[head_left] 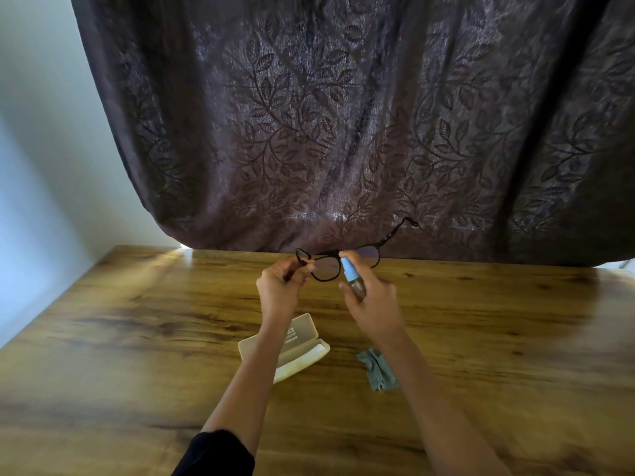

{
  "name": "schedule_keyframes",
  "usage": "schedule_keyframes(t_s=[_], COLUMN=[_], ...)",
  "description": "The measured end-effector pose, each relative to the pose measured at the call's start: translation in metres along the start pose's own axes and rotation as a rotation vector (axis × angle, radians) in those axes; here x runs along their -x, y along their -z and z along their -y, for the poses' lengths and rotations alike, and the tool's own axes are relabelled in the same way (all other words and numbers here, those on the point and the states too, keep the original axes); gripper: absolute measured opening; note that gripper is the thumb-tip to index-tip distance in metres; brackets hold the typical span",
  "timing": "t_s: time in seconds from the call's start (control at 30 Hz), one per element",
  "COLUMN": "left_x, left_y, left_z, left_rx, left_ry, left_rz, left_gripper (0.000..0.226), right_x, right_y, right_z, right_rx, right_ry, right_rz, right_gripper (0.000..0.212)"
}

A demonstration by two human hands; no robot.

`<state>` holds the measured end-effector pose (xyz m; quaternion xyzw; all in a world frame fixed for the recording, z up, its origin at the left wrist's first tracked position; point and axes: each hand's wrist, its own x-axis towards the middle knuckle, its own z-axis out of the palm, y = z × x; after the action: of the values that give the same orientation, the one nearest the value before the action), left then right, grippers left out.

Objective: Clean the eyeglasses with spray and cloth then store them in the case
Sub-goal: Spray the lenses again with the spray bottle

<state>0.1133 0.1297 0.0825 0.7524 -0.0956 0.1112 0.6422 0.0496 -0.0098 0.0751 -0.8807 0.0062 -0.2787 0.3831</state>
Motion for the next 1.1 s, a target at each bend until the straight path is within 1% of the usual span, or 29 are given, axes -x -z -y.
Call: schedule_keyframes(t_s=[0.2,0.37,0.47,0.6,0.77,0.9,0.97,1.1], left_x=[0.003,0.004,0.003,0.003,0.002,0.002,0.002,0.001], left_y=[-0.001,-0.001,-0.001,-0.001,-0.001,0.002,0.004,0.008], left_z=[-0.002,-0.003,-0.003,-0.003,-0.002,-0.003,-0.003,-0.002], left_rx=[0.003,0.017,0.01,0.018,0.012,0.006,-0.002,0.002], left_ry=[-0.011,-0.009,-0.01,-0.009,0.0,0.004,0.001,0.011], left_rz=[0.031,0.048,0.046,0.052,0.053,0.041,0.024,-0.016], left_gripper=[0.004,0.007,0.008,0.009,0.008,0.007,0.009,0.021], right_x=[0.0,0.0,0.002,0.001,0.001,0.002,0.0,-0.006], right_y=[-0.001,-0.003,-0.004,-0.006,-0.008,-0.007,-0.001,0.013], right_z=[0.002,0.006,0.005,0.004,0.005,0.003,0.0,-0.007], right_rx=[0.077,0.093,0.096,0.069,0.102,0.062,0.041,0.079], right_ry=[-0.016,-0.013,-0.022,-0.014,0.011,0.0,-0.007,-0.038], right_rz=[0.033,0.008,0.021,-0.019,0.039,0.014,-0.012,-0.029], right_gripper=[0.05,0.05,0.049,0.051,0.051,0.051,0.057,0.074])
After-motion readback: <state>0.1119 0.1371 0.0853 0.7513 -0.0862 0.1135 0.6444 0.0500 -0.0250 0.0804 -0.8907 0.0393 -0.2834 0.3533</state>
